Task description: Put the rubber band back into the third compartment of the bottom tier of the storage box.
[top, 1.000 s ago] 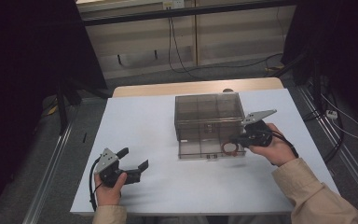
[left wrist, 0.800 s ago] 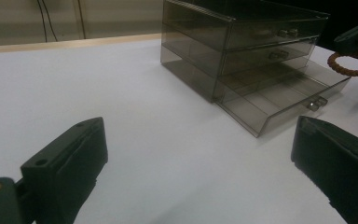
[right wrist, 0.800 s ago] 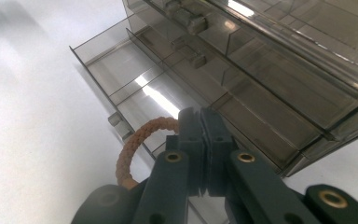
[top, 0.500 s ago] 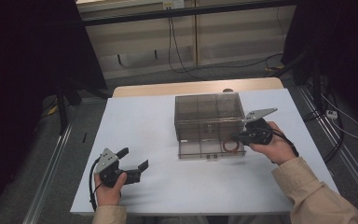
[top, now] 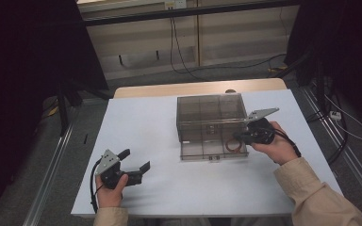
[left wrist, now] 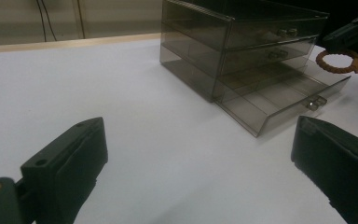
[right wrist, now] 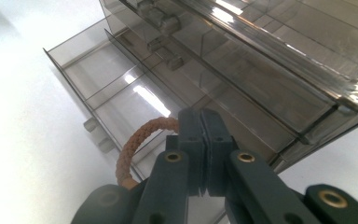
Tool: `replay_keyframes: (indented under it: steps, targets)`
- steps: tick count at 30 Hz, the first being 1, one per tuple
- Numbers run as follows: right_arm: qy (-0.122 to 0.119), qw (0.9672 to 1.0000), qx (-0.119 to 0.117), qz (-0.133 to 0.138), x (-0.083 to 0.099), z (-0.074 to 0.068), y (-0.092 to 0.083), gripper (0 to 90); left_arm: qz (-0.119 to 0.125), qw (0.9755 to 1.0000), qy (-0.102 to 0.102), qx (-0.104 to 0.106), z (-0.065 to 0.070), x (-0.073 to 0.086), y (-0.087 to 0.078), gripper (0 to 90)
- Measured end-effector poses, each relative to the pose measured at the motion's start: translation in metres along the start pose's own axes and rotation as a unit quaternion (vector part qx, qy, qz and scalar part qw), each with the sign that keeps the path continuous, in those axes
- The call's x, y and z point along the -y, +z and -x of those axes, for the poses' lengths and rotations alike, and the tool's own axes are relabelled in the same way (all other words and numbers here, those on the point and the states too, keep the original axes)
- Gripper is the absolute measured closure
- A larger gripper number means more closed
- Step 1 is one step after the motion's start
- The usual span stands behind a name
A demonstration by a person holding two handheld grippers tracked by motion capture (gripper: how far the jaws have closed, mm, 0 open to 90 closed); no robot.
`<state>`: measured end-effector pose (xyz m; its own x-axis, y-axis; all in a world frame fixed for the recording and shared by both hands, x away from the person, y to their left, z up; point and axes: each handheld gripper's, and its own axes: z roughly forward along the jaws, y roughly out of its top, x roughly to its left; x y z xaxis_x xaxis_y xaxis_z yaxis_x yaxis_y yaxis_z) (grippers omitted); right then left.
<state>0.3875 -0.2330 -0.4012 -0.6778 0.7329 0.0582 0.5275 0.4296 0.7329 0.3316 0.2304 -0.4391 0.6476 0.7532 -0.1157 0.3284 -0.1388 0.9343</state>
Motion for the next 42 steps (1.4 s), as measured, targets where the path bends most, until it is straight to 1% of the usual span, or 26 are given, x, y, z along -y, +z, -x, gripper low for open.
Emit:
replay_keyframes:
  steps: [2, 5, 10, 12, 15, 19, 23, 28, 30, 33, 34, 36, 40, 42]
  targets:
    - [-0.002, 1.0, 0.001, 0.0, -0.0003, 0.0008, 0.0005, 88.5, -0.001, 1.0, 0.003, 0.0, -0.0004, 0.0, -0.0001, 3.6]
    - [-0.005, 1.0, 0.004, -0.001, -0.0007, 0.0014, 0.0016, 88.5, -0.001, 1.0, 0.001, 0.001, -0.0002, 0.0, 0.0, 3.6]
    - [0.0, 1.0, 0.007, -0.001, -0.0002, 0.0033, 0.0027, 88.6, -0.001, 1.0, 0.002, 0.0, -0.0003, 0.0, -0.0001, 3.6]
    - [0.002, 1.0, 0.008, -0.001, 0.0001, 0.0043, 0.003, 88.6, 0.003, 1.0, -0.005, 0.001, 0.0004, 0.0001, 0.0002, 3.6]
    - [0.002, 1.0, 0.009, -0.001, 0.0001, 0.0046, 0.0036, 88.5, 0.001, 1.0, -0.001, 0.001, -0.0001, -0.0003, -0.0005, 3.7]
    - [0.001, 0.9999, 0.01, -0.001, 0.0004, 0.0058, 0.0052, 88.5, 0.002, 1.0, -0.005, 0.003, -0.0003, 0.0, -0.0003, 3.6]
    - [0.004, 0.9999, 0.013, 0.0, 0.0003, 0.0062, 0.0058, 88.5, 0.002, 1.0, -0.005, 0.002, -0.0002, 0.0001, -0.0002, 3.6]
    - [0.003, 0.9999, 0.016, -0.001, 0.0004, 0.0065, 0.0064, 88.5, 0.002, 1.0, -0.004, 0.001, -0.0002, -0.0002, -0.0005, 3.7]
    - [0.002, 0.9999, 0.014, -0.001, 0.0005, 0.0068, 0.0068, 88.5, 0.003, 1.0, -0.002, 0.001, -0.0008, -0.0004, -0.0009, 3.7]
    - [0.0, 0.9999, 0.013, -0.003, 0.0009, 0.0074, 0.0078, 88.5, 0.002, 1.0, -0.005, 0.002, -0.0003, 0.0, -0.0004, 3.6]
    - [0.001, 0.9999, 0.016, -0.004, 0.0011, 0.0075, 0.0081, 88.5, 0.001, 1.0, -0.003, 0.003, -0.0002, -0.0001, -0.0003, 3.6]
    - [0.0, 0.9999, 0.012, -0.003, 0.0012, 0.0078, 0.0089, 88.5, 0.002, 1.0, -0.003, 0.004, -0.0001, -0.0001, -0.0002, 3.6]
    - [-0.001, 0.9999, 0.016, -0.003, 0.0009, 0.0073, 0.009, 88.5, 0.004, 1.0, -0.006, 0.005, -0.0001, 0.0, -0.0003, 3.6]
    - [0.001, 0.9999, 0.016, -0.004, 0.0015, 0.0082, 0.0088, 88.5, 0.004, 1.0, -0.003, 0.005, -0.0004, -0.0002, -0.0007, 3.6]
